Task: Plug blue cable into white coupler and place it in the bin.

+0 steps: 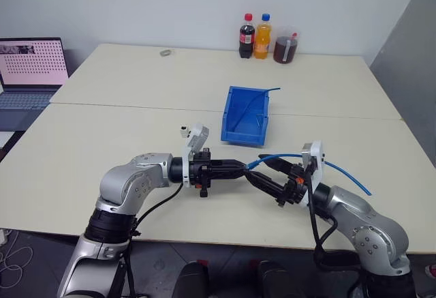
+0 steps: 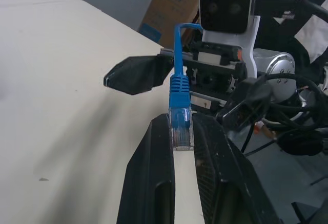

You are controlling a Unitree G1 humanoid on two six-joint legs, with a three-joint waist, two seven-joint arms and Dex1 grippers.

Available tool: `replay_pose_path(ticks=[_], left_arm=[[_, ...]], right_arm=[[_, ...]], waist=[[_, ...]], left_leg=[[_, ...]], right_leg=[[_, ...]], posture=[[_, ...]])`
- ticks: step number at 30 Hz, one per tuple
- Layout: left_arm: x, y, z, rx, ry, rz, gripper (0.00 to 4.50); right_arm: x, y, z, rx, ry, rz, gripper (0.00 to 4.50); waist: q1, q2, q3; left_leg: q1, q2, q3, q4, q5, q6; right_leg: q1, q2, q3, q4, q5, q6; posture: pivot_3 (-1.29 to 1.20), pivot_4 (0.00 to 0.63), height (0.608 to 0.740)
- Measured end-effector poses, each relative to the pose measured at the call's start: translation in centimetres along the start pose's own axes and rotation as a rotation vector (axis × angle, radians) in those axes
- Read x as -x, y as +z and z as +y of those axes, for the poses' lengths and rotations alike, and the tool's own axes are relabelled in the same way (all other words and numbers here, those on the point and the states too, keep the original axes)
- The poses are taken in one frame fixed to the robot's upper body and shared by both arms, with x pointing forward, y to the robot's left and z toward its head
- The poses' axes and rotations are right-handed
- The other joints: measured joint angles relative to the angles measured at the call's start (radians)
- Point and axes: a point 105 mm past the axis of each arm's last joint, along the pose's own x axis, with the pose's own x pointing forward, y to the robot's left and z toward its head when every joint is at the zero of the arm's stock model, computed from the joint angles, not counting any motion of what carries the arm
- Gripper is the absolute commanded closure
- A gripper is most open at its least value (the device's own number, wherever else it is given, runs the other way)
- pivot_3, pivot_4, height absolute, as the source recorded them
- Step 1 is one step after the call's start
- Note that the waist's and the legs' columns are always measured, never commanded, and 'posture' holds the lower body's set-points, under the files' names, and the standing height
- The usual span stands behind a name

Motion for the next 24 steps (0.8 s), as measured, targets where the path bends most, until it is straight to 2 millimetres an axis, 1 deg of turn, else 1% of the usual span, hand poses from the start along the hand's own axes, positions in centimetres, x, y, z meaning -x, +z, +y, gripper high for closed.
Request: replay_pose_path(ticks=[1,2,3,4,6,11,12,14,20,24], left_arm=[[0.0,0.0,0.0,0.004,-0.001,-0.002,4.27],[0.0,0.1,-0.2,0.003,-0.006,-0.004,4.27],[0.0,0.2,-0.2,0.000,-0.008,-0.005,4.27],[0.0,0.2,-0.3,-0.004,-0.006,-0.004,4.27],[0.0,0.3,-0.3,-0.009,-0.002,-0.005,4.27],[-0.1,0.4,-0.5,-0.008,-0.009,-0.010,4.27],[0.0,0.4,-0.5,-0.007,-0.008,-0.009,4.27],[0.0,0.4,-0.5,-0.007,-0.007,-0.008,4.27],[0.2,0.4,-0.4,-0.014,-0.001,-0.006,4.27],[0.3,0.2,-0.4,-0.025,-0.006,-0.018,4.27]], right_arm=[[-0.2,0.1,0.0,-0.006,0.006,-0.007,0.00],[-0.3,0.2,0.0,-0.015,0.015,-0.013,0.37],[-0.3,0.2,0.1,-0.025,0.022,-0.017,0.45],[-0.4,0.3,0.2,-0.033,0.029,-0.021,0.68],[-0.4,0.4,0.3,-0.041,0.040,-0.025,1.25],[-0.4,0.5,0.6,-0.057,0.069,-0.017,2.45],[-0.4,0.4,0.6,-0.063,0.073,-0.014,2.60],[-0.3,0.4,0.7,-0.069,0.077,-0.012,3.11],[-0.5,0.7,1.0,-0.064,0.113,-0.008,4.32],[-0.5,0.6,1.1,-0.070,0.122,-0.005,4.36]], waist=[[0.000,0.000,0.000],[0.001,0.000,0.000],[0.001,0.000,0.000],[0.001,0.000,0.000],[0.001,0.000,0.000],[0.001,0.000,0.000],[0.001,0.000,0.000],[0.001,0.000,0.000],[0.001,0.000,0.000],[0.001,0.000,0.000]], left_leg=[[-0.001,0.000,0.000,0.000,0.000,0.000],[-0.002,0.000,0.000,0.000,0.000,0.000],[-0.003,0.000,0.000,0.000,0.000,0.000],[-0.004,0.000,0.000,0.000,0.000,0.000],[-0.004,0.000,0.000,0.000,0.000,0.000],[-0.004,0.000,0.000,0.000,0.000,0.000],[-0.004,0.000,0.000,0.000,0.000,0.000],[-0.004,0.000,0.000,0.000,0.000,0.000],[-0.004,0.000,0.000,0.000,0.000,0.000],[-0.004,0.000,0.000,0.000,0.000,0.000]], right_leg=[[-0.001,0.000,0.000,0.000,0.000,0.000],[-0.002,0.000,0.000,0.000,0.000,0.000],[-0.003,0.000,0.000,0.000,0.000,0.000],[-0.003,0.000,0.000,0.000,0.000,0.000],[-0.004,0.000,0.000,0.000,0.000,0.000],[-0.004,0.000,0.000,0.000,0.000,0.000],[-0.004,0.000,0.000,0.000,0.000,0.000],[-0.004,0.000,0.000,0.000,0.000,0.000],[-0.004,0.000,0.000,0.000,0.000,0.000],[-0.004,0.000,0.000,0.000,0.000,0.000]], posture=[[0.00,0.150,0.740],[0.00,0.150,0.740],[0.00,0.150,0.740],[0.00,0.150,0.740],[0.00,0.150,0.740],[0.00,0.150,0.740],[0.00,0.150,0.740],[0.00,0.150,0.740],[0.00,0.150,0.740],[0.00,0.150,0.740]])
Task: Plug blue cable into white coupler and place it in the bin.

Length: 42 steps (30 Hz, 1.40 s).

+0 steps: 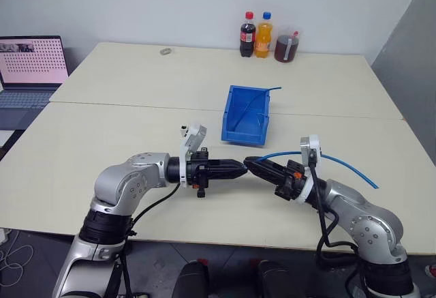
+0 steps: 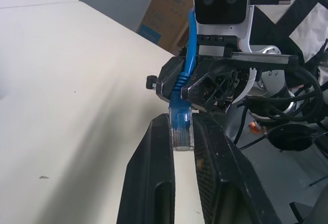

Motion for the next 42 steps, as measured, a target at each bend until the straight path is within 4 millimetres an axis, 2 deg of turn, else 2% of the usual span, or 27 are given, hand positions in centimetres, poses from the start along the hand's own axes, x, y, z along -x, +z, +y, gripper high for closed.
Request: replay_pose_path(ticks=[3,4,14,17,19,21,26,32,36,42], left_arm=[[-0.1,-0.2,0.1,-0.017,-0.001,-0.015,4.27],[-0.1,-0.2,0.2,-0.021,0.001,-0.016,3.56],[1.1,-1.5,0.8,0.007,0.058,0.020,1.45],[2.4,-2.6,1.1,-0.033,0.117,0.081,0.91],[3.5,-3.4,1.4,-0.080,0.178,0.126,0.38],[4.4,-3.9,2.5,-0.136,0.302,0.128,0.03],[7.2,-3.1,6.7,-0.275,0.742,0.045,0.00],[9.6,-3.6,10.2,-0.265,1.088,0.053,0.00],[10.6,-3.4,11.6,-0.264,1.184,0.082,0.00],[9.9,-2.8,13.5,-0.216,1.187,0.077,0.00]], right_arm=[[0.1,0.0,0.0,-0.001,0.002,0.004,4.37],[0.1,0.0,0.0,0.000,0.001,0.006,4.37],[-0.2,-0.8,0.4,-0.011,0.026,0.048,4.39],[-0.2,-0.8,0.4,-0.007,0.031,0.055,4.39],[-0.1,-0.8,0.0,-0.007,0.020,0.054,4.39],[0.1,-0.9,-0.5,0.009,-0.002,0.060,4.39],[0.6,-0.7,-1.6,0.049,-0.051,0.062,4.39],[0.3,-0.3,-2.4,0.064,-0.068,0.052,4.39],[0.1,-0.1,-2.6,0.083,-0.074,0.049,4.39],[-0.1,0.0,-2.6,0.085,-0.073,0.048,4.39]], waist=[[0.000,0.000,0.000],[0.000,0.000,0.000],[0.000,0.000,0.000],[-0.002,0.001,0.000],[-0.003,0.001,0.000],[0.000,0.001,0.001],[0.004,0.000,0.001],[0.003,0.000,0.001],[0.003,0.000,0.001],[0.003,0.000,0.001]], left_leg=[[0.000,0.000,0.000,0.000,0.000,0.000],[0.000,0.000,0.000,0.000,0.000,0.000],[0.000,0.000,0.000,0.000,0.000,0.000],[0.000,0.000,0.000,0.000,0.000,0.000],[0.000,0.000,0.000,-0.001,0.000,0.000],[0.000,0.000,0.000,-0.001,0.000,0.000],[0.000,0.000,0.000,0.000,0.000,0.000],[0.000,0.000,0.000,0.000,0.000,0.000],[-0.001,0.000,0.000,0.000,0.000,0.000],[-0.001,-0.001,0.000,0.000,0.000,0.000]], right_leg=[[0.000,0.000,0.000,0.000,0.000,0.000],[0.000,0.000,0.000,0.000,0.000,0.000],[0.000,0.000,0.000,0.000,0.000,0.000],[-0.001,0.000,0.000,0.000,0.000,0.000],[-0.001,0.000,0.000,0.000,0.000,-0.001],[-0.001,-0.001,0.000,0.000,0.000,-0.001],[0.000,-0.002,0.000,0.000,0.000,0.000],[0.000,-0.001,0.000,0.000,0.002,-0.003],[0.000,0.000,0.000,0.000,0.003,-0.003],[0.000,-0.001,0.000,0.000,0.003,-0.003]], posture=[[0.00,0.150,0.740],[0.00,0.150,0.740],[0.00,0.150,0.740],[0.00,0.150,0.740],[0.00,0.150,0.740],[0.00,0.150,0.740],[0.00,0.150,0.740],[0.00,0.150,0.740],[0.00,0.150,0.740],[0.00,0.150,0.740]])
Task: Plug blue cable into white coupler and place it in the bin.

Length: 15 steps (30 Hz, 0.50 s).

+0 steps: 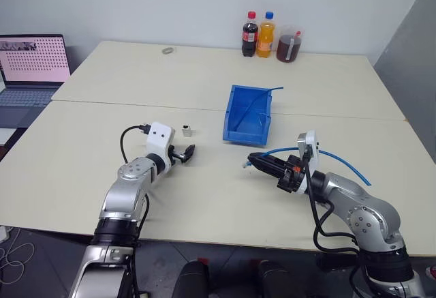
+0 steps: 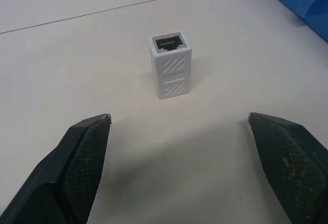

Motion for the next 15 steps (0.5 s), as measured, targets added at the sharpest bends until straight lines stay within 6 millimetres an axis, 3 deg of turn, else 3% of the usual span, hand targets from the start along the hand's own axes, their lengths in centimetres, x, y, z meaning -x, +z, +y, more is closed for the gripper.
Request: replay_pose_path(ticks=[13,15], left_arm=[[-3.3,1.1,-0.6,0.015,-0.032,0.023,0.00],[-3.5,1.3,-0.6,0.009,-0.032,0.020,0.35]], right_arm=[[-0.1,-0.1,0.4,0.003,0.004,0.001,4.39],[-0.1,-0.3,0.4,-0.001,0.002,0.004,4.39]], waist=[[0.000,0.000,0.000],[0.000,0.000,0.000]], left_leg=[[0.000,0.000,0.000,0.000,0.000,0.000],[0.000,0.000,0.000,0.000,0.000,0.000]], right_leg=[[0.000,0.000,0.000,0.000,0.000,0.000],[0.000,0.000,0.000,0.000,0.000,0.000]], posture=[[0.00,0.150,0.740],[0.00,0.150,0.740]])
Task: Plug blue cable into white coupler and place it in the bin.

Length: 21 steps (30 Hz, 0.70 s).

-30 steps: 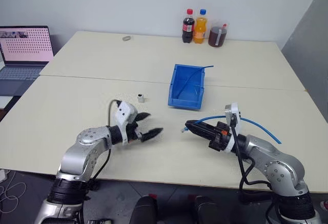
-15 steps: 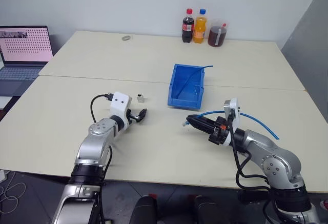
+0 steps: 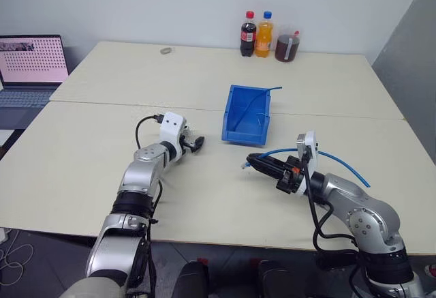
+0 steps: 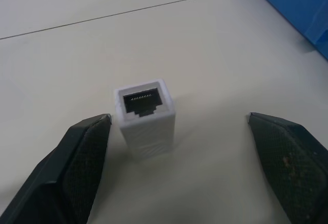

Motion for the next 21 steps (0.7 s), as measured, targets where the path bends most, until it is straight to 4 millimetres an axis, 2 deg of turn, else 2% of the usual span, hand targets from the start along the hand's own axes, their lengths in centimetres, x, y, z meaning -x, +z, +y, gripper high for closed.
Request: replay_pose_path(ticks=[4,11,14,21], left_arm=[[-0.43,0.09,-0.24,-0.002,0.000,-0.002,1.17],[-0.62,0.17,-0.03,-0.004,0.016,0.003,2.99],[-0.62,0.16,-0.01,-0.005,0.018,0.003,3.65],[-0.36,0.04,0.14,-0.019,0.021,0.006,3.70]], right_arm=[[0.00,-0.06,-0.05,-0.001,-0.006,0.001,4.39],[-0.01,-0.09,-0.08,-0.002,-0.010,0.002,4.39],[-0.01,-0.09,-0.09,-0.002,-0.010,0.002,4.39],[-0.04,-0.13,-0.13,0.006,-0.014,0.005,4.39]], waist=[[0.000,0.000,0.000],[-0.001,0.000,0.000],[-0.001,0.000,0.000],[-0.003,0.000,0.000]], left_leg=[[0.000,0.000,0.000,0.000,0.000,0.000],[0.000,0.000,0.000,0.000,0.000,0.000],[0.000,0.000,0.000,0.000,0.000,0.000],[0.000,0.000,0.000,0.000,0.000,0.000]], right_leg=[[0.000,0.000,0.000,0.000,0.000,0.000],[0.000,0.000,0.000,0.000,0.000,0.000],[0.000,0.000,0.000,0.000,0.000,0.000],[0.000,0.000,0.000,0.000,0.000,0.000]], posture=[[0.00,0.150,0.740],[0.00,0.150,0.740],[0.00,0.150,0.740],[0.00,0.150,0.740]])
